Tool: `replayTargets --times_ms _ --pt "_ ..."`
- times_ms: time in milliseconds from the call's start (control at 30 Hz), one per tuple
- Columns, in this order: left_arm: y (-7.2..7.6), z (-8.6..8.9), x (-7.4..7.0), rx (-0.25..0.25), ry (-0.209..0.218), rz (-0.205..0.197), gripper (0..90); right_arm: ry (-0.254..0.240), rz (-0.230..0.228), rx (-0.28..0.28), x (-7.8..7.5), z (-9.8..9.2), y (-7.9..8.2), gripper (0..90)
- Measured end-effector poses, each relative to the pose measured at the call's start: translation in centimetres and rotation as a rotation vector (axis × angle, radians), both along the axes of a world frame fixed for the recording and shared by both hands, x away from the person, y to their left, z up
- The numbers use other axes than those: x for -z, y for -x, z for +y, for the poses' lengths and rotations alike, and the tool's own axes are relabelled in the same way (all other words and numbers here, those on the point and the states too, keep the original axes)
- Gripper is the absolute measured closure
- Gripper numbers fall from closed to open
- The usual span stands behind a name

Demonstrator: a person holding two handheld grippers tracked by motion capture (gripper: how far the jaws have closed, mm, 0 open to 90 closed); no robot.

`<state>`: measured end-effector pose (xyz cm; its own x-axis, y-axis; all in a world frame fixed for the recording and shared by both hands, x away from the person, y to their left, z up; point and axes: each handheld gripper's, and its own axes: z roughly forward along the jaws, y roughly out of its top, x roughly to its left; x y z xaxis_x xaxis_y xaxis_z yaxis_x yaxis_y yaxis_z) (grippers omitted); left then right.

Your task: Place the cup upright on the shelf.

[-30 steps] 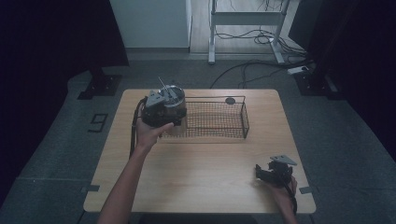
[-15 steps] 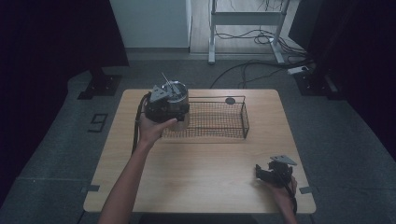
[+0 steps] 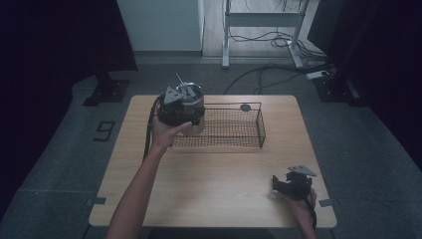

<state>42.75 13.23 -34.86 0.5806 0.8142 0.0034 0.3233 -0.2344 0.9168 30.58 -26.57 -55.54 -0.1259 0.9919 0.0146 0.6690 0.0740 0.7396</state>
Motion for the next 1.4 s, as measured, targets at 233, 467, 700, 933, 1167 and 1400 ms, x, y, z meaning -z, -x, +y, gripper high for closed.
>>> replayTargets --times_ms 233,467,700,933,1167,1400 --pt "-0.9 -0.1 0.3 -0.007 0.008 0.001 3.6 0.001 0.0 0.002 0.0 0.0 0.0 12.9" --pt "-1.7 -0.2 0.7 -0.01 0.004 0.006 3.6 0.001 -0.001 0.003 0.0 0.0 0.0 12.9" --pt "-2.6 -0.5 1.3 -0.014 0.007 0.012 3.6 0.002 0.001 0.004 0.0 0.0 0.0 13.0" --pt "-3.5 -0.7 2.0 -0.031 0.01 0.016 3.6 0.002 0.0 0.005 0.0 0.0 0.0 12.9" --pt "-4.4 -0.9 2.9 -0.044 0.002 0.022 3.6 0.003 0.0 0.005 0.0 0.0 0.0 12.9" --pt "-5.1 -1.2 4.0 -0.06 -0.009 0.027 3.6 0.003 0.0 0.005 0.0 -0.1 0.0 12.9"
